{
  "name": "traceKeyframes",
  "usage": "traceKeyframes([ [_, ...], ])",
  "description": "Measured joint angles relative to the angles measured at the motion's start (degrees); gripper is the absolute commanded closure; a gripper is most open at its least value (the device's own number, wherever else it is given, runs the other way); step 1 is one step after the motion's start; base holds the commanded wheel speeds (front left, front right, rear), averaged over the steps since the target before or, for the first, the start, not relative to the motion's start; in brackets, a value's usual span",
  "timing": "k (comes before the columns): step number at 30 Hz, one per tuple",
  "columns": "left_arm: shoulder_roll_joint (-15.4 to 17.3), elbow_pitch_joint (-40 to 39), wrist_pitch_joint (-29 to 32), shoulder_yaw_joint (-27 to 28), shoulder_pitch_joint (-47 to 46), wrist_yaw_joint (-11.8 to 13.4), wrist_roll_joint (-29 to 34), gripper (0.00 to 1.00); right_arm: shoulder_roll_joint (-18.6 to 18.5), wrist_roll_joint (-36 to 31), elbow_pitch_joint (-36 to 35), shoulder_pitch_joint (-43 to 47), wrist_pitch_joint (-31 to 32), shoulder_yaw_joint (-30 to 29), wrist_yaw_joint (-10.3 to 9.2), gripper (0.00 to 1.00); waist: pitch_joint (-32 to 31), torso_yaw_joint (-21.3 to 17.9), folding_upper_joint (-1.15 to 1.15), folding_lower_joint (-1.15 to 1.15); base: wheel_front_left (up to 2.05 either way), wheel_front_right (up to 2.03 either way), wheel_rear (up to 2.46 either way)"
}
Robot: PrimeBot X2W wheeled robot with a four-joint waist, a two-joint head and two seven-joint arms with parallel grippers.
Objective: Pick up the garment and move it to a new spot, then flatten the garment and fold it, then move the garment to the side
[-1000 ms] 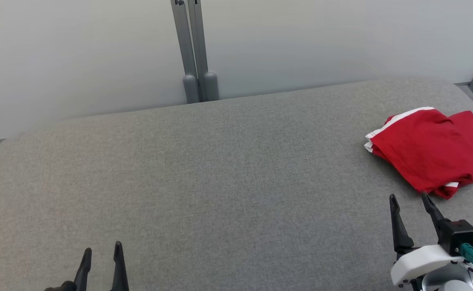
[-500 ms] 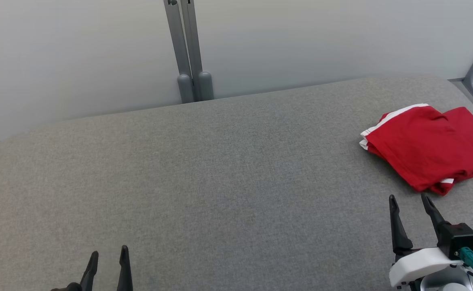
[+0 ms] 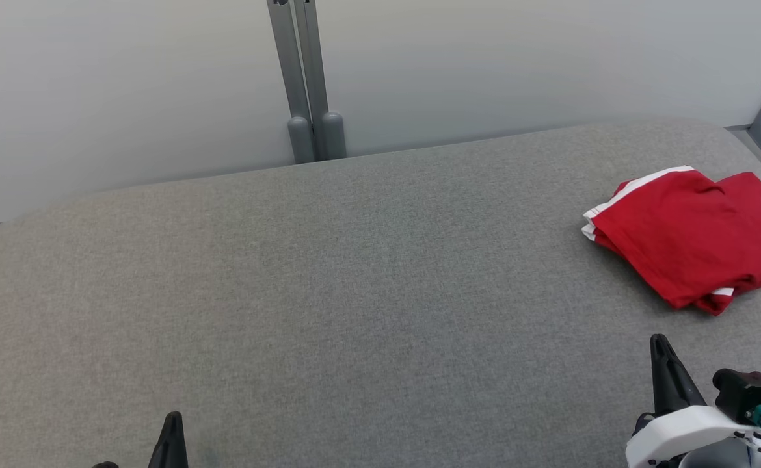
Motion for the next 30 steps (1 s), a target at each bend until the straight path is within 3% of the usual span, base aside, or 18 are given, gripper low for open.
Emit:
traceKeyframes([
  [30,0.0,-0.7,7.0,2.2,-5.4,0.0,-23.9,1.0,-0.1,30.2,-0.7,-2.4,6.4,0.4,-0.01,1.0,0.6,1.0,0.0,0.0,0.0,0.0,0.0],
])
